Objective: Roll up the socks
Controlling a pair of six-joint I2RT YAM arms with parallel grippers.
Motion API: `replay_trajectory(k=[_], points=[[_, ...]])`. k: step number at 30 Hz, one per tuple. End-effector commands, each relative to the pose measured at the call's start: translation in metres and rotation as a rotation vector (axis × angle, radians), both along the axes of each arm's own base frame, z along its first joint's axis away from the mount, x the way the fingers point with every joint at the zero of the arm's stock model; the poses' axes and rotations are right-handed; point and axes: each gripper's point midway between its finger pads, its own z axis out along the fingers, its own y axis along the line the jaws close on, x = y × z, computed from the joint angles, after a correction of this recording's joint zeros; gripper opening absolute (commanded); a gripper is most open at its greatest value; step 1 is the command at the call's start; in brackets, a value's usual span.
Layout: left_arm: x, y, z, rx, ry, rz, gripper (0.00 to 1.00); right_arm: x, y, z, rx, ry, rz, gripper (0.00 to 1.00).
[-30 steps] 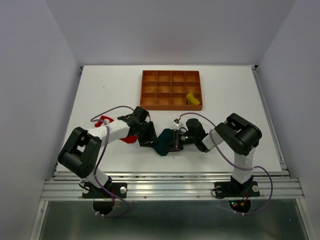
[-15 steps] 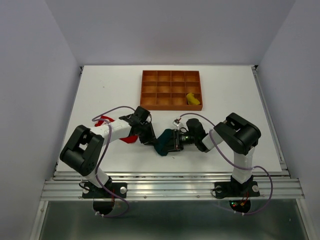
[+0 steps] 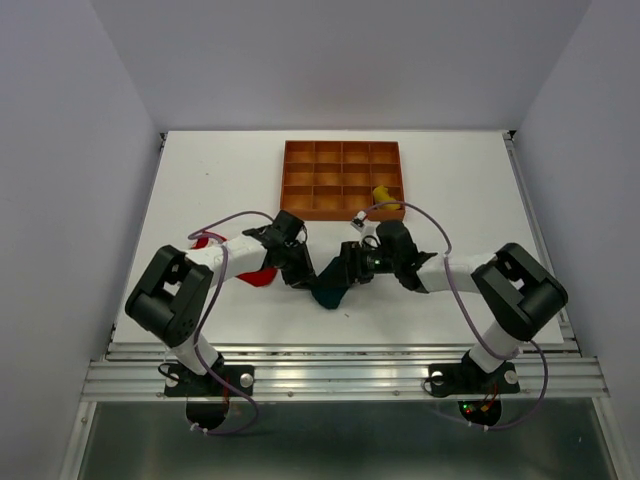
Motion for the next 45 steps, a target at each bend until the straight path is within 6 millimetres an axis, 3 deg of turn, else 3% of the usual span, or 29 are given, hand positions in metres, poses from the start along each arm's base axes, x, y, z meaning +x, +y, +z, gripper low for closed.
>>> replay_trajectory(k=[1, 7, 8, 14, 15, 16, 19, 25, 45], points=[[0.001, 0.012, -0.008, 0.096, 0.001, 0.011, 0.00, 0.018, -0.015, 0.007, -0.143, -0.211, -0.015, 0.78], [0.003, 0.014, -0.009, 0.138, 0.023, 0.000, 0.00, 0.014, -0.007, 0.024, -0.372, -0.548, 0.008, 0.84], [0.001, 0.016, -0.010, 0.147, 0.035, -0.006, 0.00, 0.020, -0.012, 0.030, -0.419, -0.600, -0.037, 0.85], [-0.002, 0.017, -0.009, 0.170, 0.066, -0.033, 0.00, 0.001, -0.004, 0.043, -0.512, -0.742, -0.002, 0.87], [-0.001, 0.018, -0.008, 0.172, 0.066, -0.031, 0.00, -0.005, 0.001, 0.044, -0.508, -0.762, 0.026, 0.89], [0.000, 0.017, -0.006, 0.173, 0.062, -0.037, 0.00, -0.005, 0.001, 0.046, -0.539, -0.806, 0.032, 1.00], [0.001, 0.019, -0.005, 0.191, 0.069, -0.049, 0.00, -0.011, 0.005, 0.039, -0.597, -0.842, 0.065, 1.00], [-0.002, 0.018, -0.008, 0.193, 0.092, -0.057, 0.00, -0.032, 0.023, 0.029, -0.607, -0.852, 0.138, 0.96], [-0.007, 0.022, -0.013, 0.208, 0.127, -0.063, 0.00, -0.044, 0.025, -0.007, -0.910, -1.030, 0.241, 0.75]])
